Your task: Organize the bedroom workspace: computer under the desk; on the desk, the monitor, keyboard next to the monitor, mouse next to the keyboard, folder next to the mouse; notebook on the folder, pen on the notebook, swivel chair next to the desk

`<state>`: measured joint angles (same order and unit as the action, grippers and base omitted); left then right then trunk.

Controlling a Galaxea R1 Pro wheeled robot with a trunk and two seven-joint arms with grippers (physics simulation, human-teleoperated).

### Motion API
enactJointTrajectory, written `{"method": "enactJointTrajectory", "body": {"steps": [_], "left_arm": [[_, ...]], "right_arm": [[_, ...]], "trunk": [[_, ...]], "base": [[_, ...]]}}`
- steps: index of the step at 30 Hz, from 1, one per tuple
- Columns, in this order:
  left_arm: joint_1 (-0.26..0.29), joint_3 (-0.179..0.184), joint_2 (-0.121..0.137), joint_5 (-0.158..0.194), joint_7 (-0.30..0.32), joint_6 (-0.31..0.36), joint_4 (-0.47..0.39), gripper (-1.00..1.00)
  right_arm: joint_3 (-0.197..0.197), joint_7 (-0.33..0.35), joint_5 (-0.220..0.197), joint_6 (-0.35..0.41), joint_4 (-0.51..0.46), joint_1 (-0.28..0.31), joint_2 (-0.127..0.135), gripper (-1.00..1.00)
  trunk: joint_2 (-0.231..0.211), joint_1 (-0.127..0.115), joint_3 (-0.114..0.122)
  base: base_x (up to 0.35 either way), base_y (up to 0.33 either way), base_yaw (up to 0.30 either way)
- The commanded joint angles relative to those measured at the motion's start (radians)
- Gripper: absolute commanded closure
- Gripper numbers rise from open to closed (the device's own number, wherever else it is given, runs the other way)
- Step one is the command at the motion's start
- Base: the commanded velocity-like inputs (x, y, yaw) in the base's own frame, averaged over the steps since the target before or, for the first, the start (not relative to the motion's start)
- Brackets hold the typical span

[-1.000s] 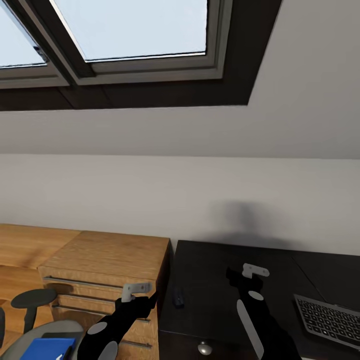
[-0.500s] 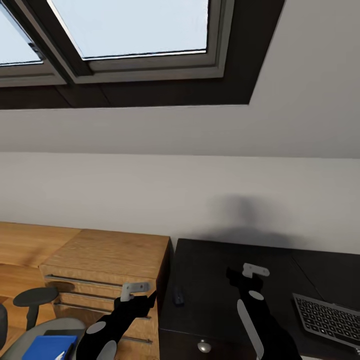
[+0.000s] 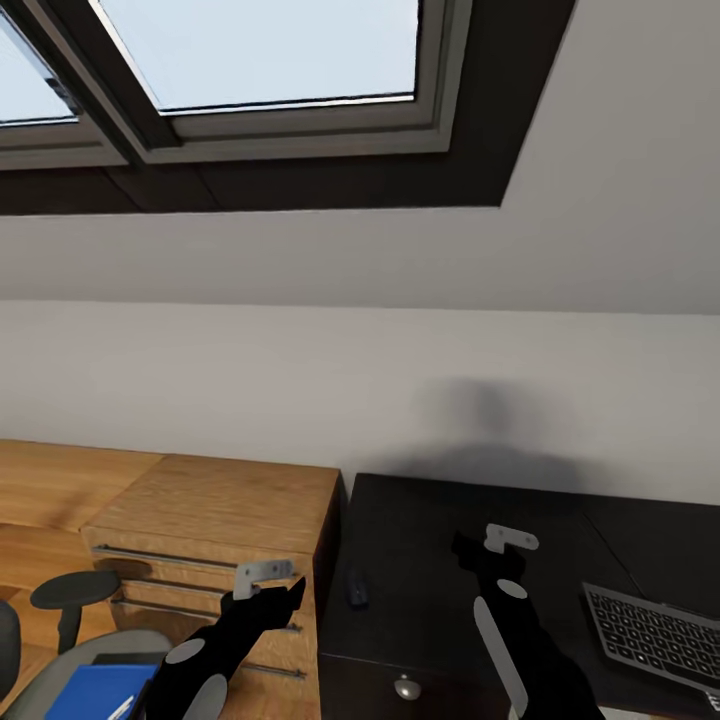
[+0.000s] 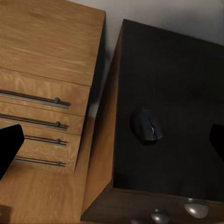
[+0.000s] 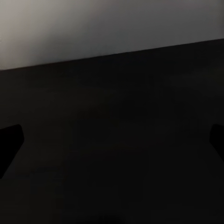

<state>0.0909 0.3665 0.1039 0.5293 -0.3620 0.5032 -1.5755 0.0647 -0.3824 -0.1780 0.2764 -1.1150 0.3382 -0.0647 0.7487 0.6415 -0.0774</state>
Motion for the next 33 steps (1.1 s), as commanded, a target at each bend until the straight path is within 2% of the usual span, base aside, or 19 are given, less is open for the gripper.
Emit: {"method": "enactJointTrajectory", "body": {"steps": [1,30,33], "left_arm": [[0.001,0.003,0.001,0.011,-0.010,0.002,-0.001,-1.00],[0.001,0.007,-0.001,0.011,-0.011,0.003,-0.001,-1.00],[0.001,0.007,-0.001,0.014,-0.010,0.004,-0.001,-1.00]], "right_arm": [[0.002,-0.008,-0.008,0.004,-0.002,0.001,0.001,-1.00],[0.001,-0.009,-0.008,0.003,-0.002,0.001,0.001,-1.00],[0.001,-0.009,-0.008,0.003,-0.002,0.001,0.002,-1.00]], "trunk": [[-0.006,-0.004,0.000],[-0.209,-0.115,0.049],[-0.209,-0.115,0.048]], "base": [[0.000,0.000,0.000],[0.000,0.000,0.000],[0.000,0.000,0.000]]}}
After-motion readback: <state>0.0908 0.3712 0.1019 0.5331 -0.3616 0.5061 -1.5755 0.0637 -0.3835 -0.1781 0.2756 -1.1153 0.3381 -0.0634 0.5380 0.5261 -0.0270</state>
